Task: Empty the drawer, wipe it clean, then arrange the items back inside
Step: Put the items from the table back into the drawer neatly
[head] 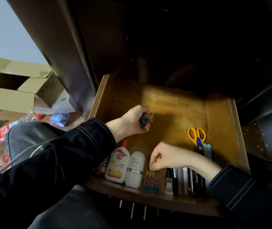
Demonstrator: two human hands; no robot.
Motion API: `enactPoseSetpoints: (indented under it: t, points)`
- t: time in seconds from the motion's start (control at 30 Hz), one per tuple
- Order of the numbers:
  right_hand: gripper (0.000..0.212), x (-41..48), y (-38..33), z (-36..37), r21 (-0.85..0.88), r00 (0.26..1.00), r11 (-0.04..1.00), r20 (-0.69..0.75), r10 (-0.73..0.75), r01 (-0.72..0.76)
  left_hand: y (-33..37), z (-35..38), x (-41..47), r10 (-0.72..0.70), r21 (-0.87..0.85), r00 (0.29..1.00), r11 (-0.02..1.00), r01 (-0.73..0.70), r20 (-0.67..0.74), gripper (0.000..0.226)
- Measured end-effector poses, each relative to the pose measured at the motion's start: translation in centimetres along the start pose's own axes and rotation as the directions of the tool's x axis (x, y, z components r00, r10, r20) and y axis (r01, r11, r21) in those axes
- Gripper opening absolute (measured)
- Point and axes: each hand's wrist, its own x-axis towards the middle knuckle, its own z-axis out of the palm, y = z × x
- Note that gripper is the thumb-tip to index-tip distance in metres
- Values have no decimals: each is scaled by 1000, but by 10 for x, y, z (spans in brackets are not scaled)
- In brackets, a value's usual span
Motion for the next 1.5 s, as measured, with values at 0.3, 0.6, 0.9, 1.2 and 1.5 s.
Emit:
enactPoseSetpoints:
  t: [0.3, 0.6, 0.9, 1.2, 1.5]
  points:
    - [9, 2, 0, 7, -47, 1000, 999, 3, 9, -9, -1, -1, 1, 4, -1, 1000, 1000, -4, 2, 13]
    - [12, 1, 0, 8, -85, 1000, 996, 12, 8, -7, -1, -1, 2, 2, -3, 1000, 1000, -2, -6, 12]
    - [13, 1, -2, 7, -93, 1000, 996, 31, -1, 4, -1, -1, 3, -3, -17, 1000, 1000, 3, -11, 12]
    - [13, 2, 0, 8, -79, 999, 997, 47, 9, -5, 0, -2, 2, -6, -26, 1000, 1000, 6, -4, 11]
    - [27, -6, 3, -21, -9, 969, 994, -226, 100, -105, 1, -2, 2, -14, 6, 999, 1000, 14, 33, 21]
